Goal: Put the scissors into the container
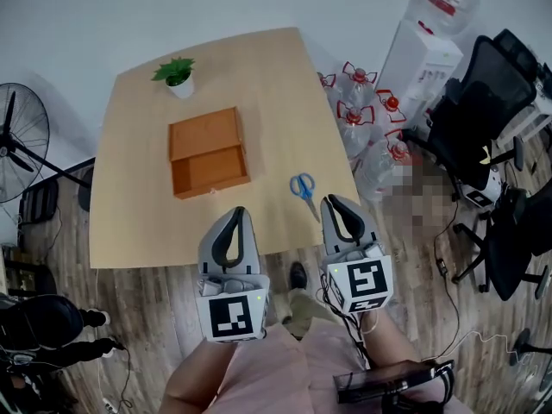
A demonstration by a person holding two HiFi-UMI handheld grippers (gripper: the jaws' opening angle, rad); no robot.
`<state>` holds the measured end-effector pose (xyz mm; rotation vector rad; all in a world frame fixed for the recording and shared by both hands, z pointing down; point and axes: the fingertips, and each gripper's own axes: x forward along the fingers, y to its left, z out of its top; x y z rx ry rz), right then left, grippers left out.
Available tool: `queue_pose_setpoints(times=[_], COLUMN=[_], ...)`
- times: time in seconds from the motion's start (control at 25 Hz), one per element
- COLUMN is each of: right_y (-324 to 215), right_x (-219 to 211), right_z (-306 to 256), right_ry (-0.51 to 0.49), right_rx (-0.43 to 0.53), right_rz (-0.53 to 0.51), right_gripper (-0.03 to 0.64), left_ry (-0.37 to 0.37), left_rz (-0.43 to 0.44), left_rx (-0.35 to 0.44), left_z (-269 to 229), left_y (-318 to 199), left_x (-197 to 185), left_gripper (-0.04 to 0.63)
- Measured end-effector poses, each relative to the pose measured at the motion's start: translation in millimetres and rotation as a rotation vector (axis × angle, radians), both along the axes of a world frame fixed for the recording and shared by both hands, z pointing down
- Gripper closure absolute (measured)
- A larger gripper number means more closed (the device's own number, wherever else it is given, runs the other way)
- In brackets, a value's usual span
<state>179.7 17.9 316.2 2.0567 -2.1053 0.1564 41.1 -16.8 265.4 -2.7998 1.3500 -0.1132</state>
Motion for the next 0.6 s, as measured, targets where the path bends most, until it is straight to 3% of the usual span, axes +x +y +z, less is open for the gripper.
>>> queue_pose_setpoints(times=[0.28,0.6], right_y=[-77,-107], right_x=[39,39], right_z=[-13,2], right_ry=[0.015,0.020], right_rx=[0.019,-0.024], right_rz=[-0.038,-0.053], right_gripper=[0.588,0.581], left_ry=[0.006,0.005], left_rz=[-0.019,-0.059], left_rx=[0.050,0.019], left_z=[-23,-14], left_y=[-67,-96], left_x=[40,25], left_gripper=[0.591,0.591])
